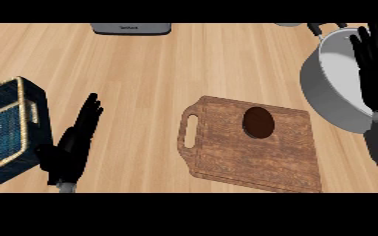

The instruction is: Pick the cupcake from the cutting board and place it in the pot

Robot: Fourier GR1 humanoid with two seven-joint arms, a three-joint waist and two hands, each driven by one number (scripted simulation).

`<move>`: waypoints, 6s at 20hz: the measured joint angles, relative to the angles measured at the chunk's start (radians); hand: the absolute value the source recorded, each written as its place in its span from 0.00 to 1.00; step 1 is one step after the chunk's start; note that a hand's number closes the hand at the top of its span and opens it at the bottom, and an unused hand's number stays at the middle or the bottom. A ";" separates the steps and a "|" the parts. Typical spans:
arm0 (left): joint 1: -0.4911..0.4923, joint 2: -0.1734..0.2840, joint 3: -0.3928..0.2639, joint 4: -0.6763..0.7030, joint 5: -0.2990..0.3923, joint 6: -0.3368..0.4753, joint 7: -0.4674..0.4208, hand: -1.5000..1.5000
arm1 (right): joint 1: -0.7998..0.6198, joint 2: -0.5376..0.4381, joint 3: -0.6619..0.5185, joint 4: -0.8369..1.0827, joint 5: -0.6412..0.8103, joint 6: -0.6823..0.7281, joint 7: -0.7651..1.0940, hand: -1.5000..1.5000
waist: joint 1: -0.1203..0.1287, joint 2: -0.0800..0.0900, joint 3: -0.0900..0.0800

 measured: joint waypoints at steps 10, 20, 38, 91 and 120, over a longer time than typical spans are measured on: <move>-0.159 0.045 0.147 -0.022 0.045 -0.014 0.066 0.50 | -0.032 -0.073 0.078 0.311 0.256 0.129 -0.326 0.00 | 0.024 -0.003 0.008; -0.224 0.036 0.220 0.000 0.037 -0.036 0.138 0.50 | -0.024 -0.058 0.063 0.386 0.327 0.240 -0.615 0.00 | 0.001 -0.019 0.006; -0.221 0.025 0.250 -0.022 0.019 -0.050 0.176 0.50 | -0.110 -0.189 0.427 0.000 0.570 0.585 0.108 0.00 | -0.005 -0.022 0.009; -0.213 -0.166 0.433 -0.014 -0.172 -0.231 0.201 0.50 | 0.100 0.223 0.393 0.085 1.292 0.582 -0.036 1.00 | -0.013 -0.028 0.005; -0.210 -0.160 0.453 -0.054 -0.168 -0.253 0.239 0.50 | 0.541 0.248 -0.004 -0.876 1.106 0.385 0.158 1.00 | -0.015 -0.019 0.011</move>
